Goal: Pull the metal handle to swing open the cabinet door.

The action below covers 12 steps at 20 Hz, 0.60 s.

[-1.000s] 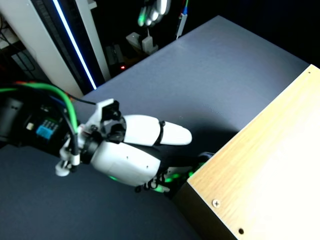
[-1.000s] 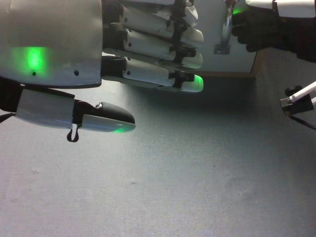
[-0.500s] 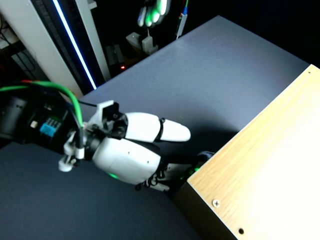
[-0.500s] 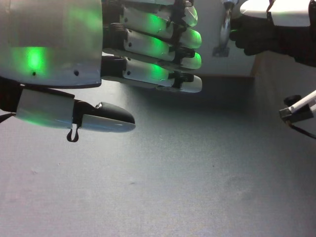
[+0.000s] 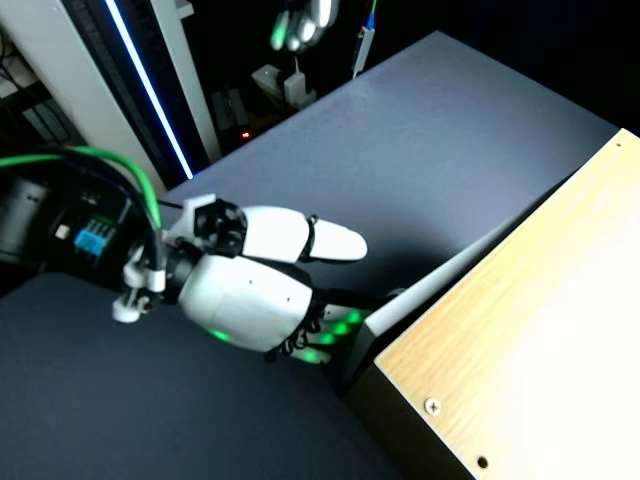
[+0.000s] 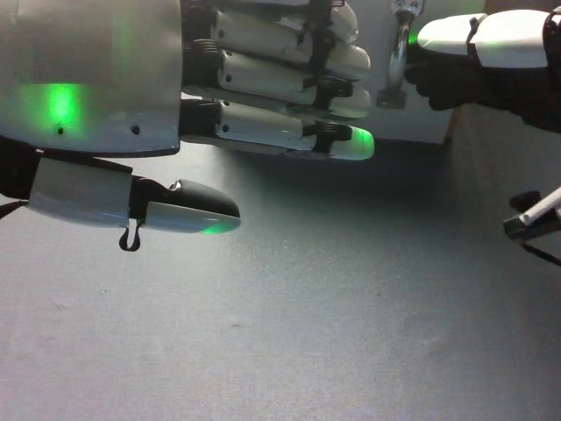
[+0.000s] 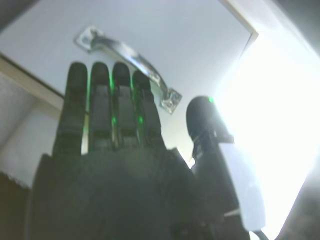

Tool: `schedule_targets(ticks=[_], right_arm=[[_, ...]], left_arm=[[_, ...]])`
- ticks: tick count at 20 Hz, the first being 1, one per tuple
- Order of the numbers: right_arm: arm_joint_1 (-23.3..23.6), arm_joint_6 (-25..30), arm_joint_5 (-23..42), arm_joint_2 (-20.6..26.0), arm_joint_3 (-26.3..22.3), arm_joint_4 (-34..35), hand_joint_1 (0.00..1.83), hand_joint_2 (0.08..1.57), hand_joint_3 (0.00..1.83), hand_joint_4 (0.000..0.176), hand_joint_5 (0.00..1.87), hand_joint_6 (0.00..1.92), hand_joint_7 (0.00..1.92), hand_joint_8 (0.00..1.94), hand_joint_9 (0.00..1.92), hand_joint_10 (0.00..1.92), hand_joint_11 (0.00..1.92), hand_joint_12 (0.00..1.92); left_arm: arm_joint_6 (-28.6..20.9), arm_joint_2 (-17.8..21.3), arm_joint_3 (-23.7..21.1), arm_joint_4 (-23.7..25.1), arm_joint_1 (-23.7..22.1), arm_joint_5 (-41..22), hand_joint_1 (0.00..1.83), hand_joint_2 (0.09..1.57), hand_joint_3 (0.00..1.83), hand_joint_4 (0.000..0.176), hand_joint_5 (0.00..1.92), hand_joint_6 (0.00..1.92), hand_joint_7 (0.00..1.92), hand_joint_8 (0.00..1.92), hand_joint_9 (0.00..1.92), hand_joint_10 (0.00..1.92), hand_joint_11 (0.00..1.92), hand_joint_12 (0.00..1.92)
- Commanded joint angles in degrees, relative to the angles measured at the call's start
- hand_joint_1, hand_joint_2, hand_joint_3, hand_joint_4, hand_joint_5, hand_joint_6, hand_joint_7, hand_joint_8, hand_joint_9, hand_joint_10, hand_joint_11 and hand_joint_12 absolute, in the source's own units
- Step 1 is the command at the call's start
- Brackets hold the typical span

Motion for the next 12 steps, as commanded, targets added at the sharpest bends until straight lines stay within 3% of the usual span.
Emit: schedule_targets(ticks=[1,5,12], right_arm=[[0.17,-0.12,3.92,0.21,-0.53,-0.71,0.00,1.44,0.00,0.000,0.30,0.00,0.30,0.00,0.25,0.00,0.00,0.68],[0.16,-0.30,3.33,1.53,-2.19,-1.14,0.00,1.45,0.00,0.000,0.27,0.00,0.29,0.00,0.25,0.00,0.00,0.70],[0.16,-0.35,2.67,2.91,-5.73,-2.91,0.00,1.46,0.00,0.000,0.31,0.01,0.33,0.01,0.29,0.01,0.00,0.78]], left_arm=[[0.50,0.39,0.06,-5.52,-0.47,-1.40,0.00,1.47,0.00,0.000,0.30,0.00,0.31,0.00,0.27,0.00,0.00,0.65],[0.50,0.39,0.06,-5.52,-0.47,-1.40,0.00,1.47,0.00,0.000,0.29,0.00,0.30,0.00,0.26,0.00,0.00,0.63],[0.50,0.39,0.06,-5.52,-0.47,-1.40,0.00,1.49,0.00,0.000,0.34,0.01,0.36,0.01,0.32,0.01,0.00,0.76]])
